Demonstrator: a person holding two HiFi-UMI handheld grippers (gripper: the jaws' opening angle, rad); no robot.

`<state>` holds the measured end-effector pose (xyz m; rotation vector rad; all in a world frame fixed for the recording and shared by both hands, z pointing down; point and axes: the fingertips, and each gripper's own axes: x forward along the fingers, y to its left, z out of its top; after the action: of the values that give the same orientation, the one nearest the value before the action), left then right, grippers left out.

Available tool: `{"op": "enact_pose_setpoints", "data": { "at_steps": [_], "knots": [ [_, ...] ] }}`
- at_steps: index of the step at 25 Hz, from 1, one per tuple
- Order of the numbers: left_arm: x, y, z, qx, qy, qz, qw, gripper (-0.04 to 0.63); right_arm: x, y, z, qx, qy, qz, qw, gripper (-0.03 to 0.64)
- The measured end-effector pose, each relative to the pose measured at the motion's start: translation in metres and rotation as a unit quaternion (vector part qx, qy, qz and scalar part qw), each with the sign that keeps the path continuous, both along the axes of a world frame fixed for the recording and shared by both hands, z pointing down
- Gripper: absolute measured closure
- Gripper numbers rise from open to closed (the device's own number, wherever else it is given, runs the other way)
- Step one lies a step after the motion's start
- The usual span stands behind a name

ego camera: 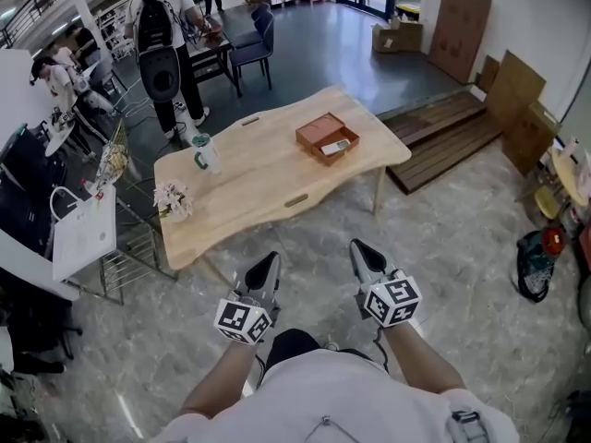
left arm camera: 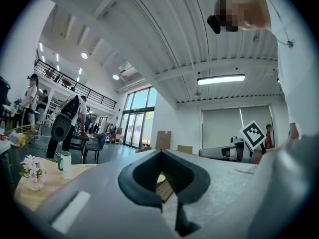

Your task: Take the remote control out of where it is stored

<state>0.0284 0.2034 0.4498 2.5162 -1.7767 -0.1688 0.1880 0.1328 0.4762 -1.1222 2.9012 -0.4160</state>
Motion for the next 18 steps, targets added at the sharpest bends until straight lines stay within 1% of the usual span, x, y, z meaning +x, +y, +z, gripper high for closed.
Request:
{"op": "enact_pose_setpoints", "data": {
  "at_steps": [5,8,12,18],
  "knots": [
    [-0.002,-0.031,0.008,-0.004,0.010,0.004,0.9999,0.595,-0.003,-0.032,0.011,-0.013,-0.002,-0.002,1.000,0.589],
    [-0.009,-0.056,0.012,-0.001,0.014,0.006,0.9999,0.595,-0.012,-0.057,0.016,-0.015,-0.001,-0.002,1.000,0.589],
    [-0.023,-0.101,0.017,-0.003,0.024,0.009,0.9997,0.594,-0.023,-0.097,0.018,-0.015,0.003,0.003,1.000,0.589],
    [-0.049,-0.179,0.010,-0.002,0.020,0.026,0.9994,0.595,-0.043,-0.168,0.013,-0.021,0.009,0.026,0.999,0.589]
  ]
}}
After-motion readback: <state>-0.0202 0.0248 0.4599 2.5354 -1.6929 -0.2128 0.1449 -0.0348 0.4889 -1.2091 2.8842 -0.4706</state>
